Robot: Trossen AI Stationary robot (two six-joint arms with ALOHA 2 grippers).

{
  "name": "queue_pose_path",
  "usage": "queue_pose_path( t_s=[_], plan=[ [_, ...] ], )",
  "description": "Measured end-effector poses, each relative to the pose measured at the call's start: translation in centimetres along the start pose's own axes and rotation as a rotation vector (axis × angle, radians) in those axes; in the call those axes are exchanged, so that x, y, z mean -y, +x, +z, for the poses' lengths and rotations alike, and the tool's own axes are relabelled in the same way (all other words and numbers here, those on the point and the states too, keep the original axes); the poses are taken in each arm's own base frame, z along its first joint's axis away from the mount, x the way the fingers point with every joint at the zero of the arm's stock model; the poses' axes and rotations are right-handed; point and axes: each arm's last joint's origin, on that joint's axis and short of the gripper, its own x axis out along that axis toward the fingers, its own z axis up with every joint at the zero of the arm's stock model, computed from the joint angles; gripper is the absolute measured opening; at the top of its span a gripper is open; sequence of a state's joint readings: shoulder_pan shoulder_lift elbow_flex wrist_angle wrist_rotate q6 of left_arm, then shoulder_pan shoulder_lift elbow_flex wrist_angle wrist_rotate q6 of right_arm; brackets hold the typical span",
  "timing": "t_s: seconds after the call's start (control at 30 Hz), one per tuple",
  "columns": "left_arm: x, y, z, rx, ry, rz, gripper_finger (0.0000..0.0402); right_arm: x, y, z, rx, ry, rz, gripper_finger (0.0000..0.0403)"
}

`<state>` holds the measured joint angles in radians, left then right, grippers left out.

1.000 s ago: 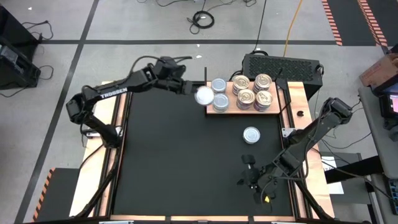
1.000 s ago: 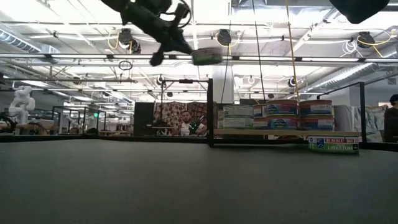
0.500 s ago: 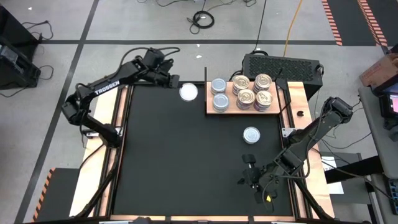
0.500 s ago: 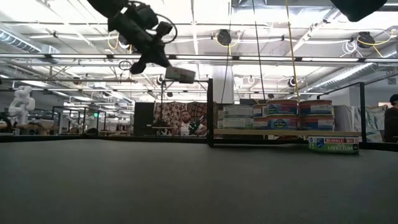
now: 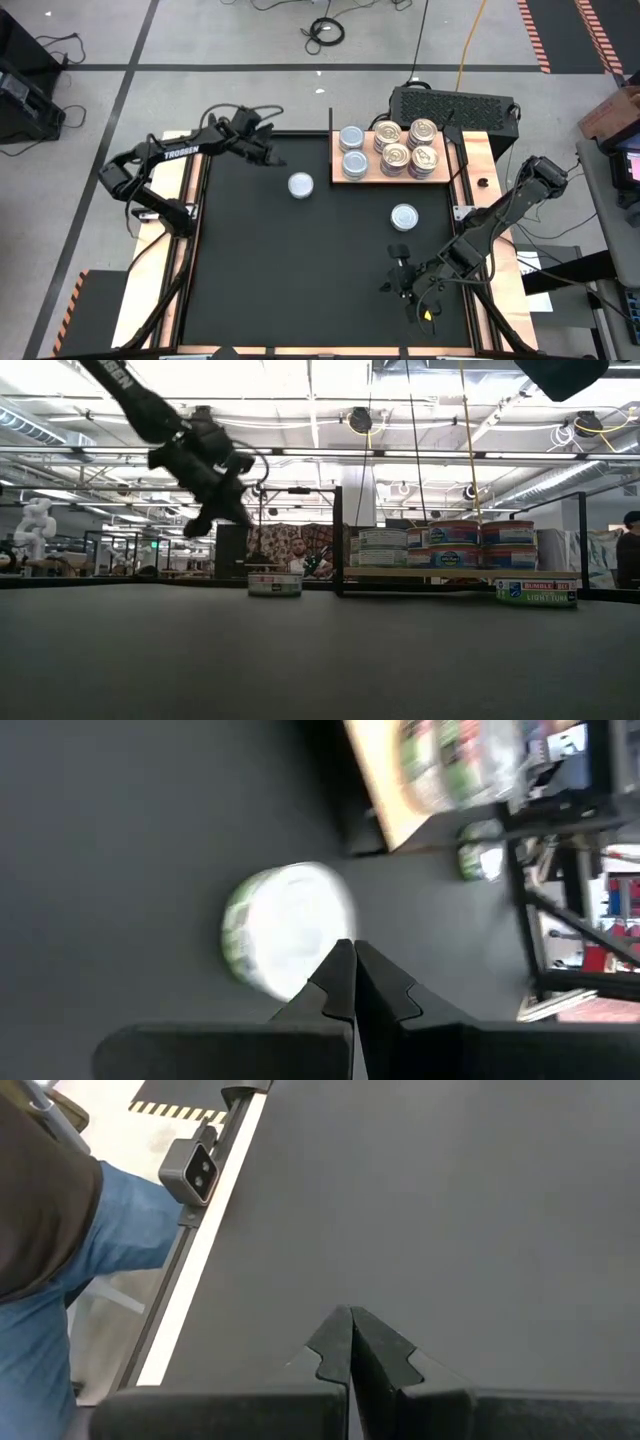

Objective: Stack canned seafood by type on shelf
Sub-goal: Stack the green tuna can on top of the other green tuna can on the shelf

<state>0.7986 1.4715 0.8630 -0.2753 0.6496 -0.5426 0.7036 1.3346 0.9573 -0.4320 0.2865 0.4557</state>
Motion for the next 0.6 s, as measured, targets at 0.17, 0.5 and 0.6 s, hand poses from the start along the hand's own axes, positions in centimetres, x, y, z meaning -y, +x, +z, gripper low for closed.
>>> queue_pose_path(
  t_s=[0.17, 0.5, 0.6],
  plan=[
    [-2.6, 0.2, -1.3, 0.004, -0.016, 0.049, 0.0000, 0.3, 0.1, 0.2, 0.002, 0.014, -0.009, 0.0000],
    [-1.2, 1.6, -2.0, 0.031, 0.072, 0.147, 0.0026, 0.5, 0.2, 0.4, 0.018, 0.048, -0.006, 0.0000],
    [-0.8, 2.3, -2.5, 0.026, 0.094, 0.192, 0.0056, 0.5, 0.2, 0.5, 0.028, 0.034, -0.003, 0.0000]
  ],
)
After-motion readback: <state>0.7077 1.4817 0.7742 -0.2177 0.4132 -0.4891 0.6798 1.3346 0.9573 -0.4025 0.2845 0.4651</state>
